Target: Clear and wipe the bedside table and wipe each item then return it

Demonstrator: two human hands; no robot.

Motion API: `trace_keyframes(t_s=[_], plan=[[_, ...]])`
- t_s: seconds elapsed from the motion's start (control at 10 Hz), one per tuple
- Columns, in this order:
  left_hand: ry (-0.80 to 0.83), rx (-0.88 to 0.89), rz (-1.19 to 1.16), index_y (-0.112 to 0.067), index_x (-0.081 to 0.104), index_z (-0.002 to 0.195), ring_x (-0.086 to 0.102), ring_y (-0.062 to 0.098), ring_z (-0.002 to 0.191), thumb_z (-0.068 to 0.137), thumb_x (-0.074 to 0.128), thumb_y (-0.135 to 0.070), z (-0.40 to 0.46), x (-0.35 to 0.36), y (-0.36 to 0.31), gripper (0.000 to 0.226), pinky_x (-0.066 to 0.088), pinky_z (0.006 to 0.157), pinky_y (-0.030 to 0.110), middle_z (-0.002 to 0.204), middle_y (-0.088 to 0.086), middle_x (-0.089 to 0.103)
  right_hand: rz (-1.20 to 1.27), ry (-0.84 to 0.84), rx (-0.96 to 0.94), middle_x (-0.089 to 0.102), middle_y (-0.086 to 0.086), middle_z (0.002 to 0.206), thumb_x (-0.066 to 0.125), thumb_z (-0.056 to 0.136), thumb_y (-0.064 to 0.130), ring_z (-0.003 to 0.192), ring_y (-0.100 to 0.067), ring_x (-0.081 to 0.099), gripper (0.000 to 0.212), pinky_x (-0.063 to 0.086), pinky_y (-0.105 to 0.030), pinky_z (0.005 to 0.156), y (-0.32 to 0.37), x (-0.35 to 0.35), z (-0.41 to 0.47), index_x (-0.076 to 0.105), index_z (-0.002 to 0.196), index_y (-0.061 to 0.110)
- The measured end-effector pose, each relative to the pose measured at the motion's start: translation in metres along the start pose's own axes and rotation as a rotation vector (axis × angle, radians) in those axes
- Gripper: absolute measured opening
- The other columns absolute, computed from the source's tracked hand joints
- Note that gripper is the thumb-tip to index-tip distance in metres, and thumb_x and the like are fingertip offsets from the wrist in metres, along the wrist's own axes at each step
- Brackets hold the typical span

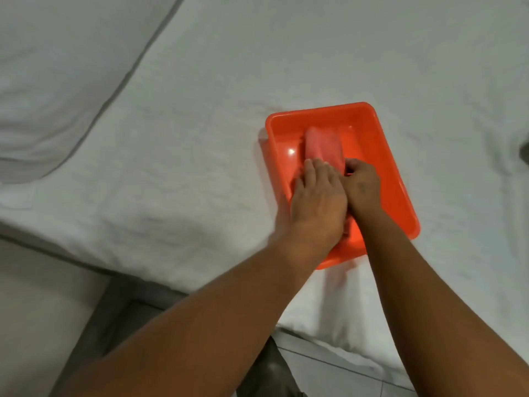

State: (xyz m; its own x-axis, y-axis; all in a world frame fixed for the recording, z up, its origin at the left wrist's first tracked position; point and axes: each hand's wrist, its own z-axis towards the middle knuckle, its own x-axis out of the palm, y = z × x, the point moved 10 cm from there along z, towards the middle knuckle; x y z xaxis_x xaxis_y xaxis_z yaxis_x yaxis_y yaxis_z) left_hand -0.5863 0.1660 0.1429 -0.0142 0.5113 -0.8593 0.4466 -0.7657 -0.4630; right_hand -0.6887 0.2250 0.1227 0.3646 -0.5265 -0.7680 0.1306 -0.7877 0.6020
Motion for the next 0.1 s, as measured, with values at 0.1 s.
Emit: trace_keyframes(t_s=[0.1], plan=[[-0.256,0.009,0.054,-0.002,0.024,0.154,0.013,0.040,0.154,0.096,0.044,-0.017,-0.0093,-0.0363,0.0369,0.063,0.016,0.125,0.052,0.163,0.020,0.026,-0.325,-0.123,-0.072,0.064,-0.026,0.120,0.064,0.091,0.034,0.112,-0.036,0.058,0.041,0.043,-0.042,0.097,0.0276,0.0004,-0.0147,0.065,0.115,0.001]])
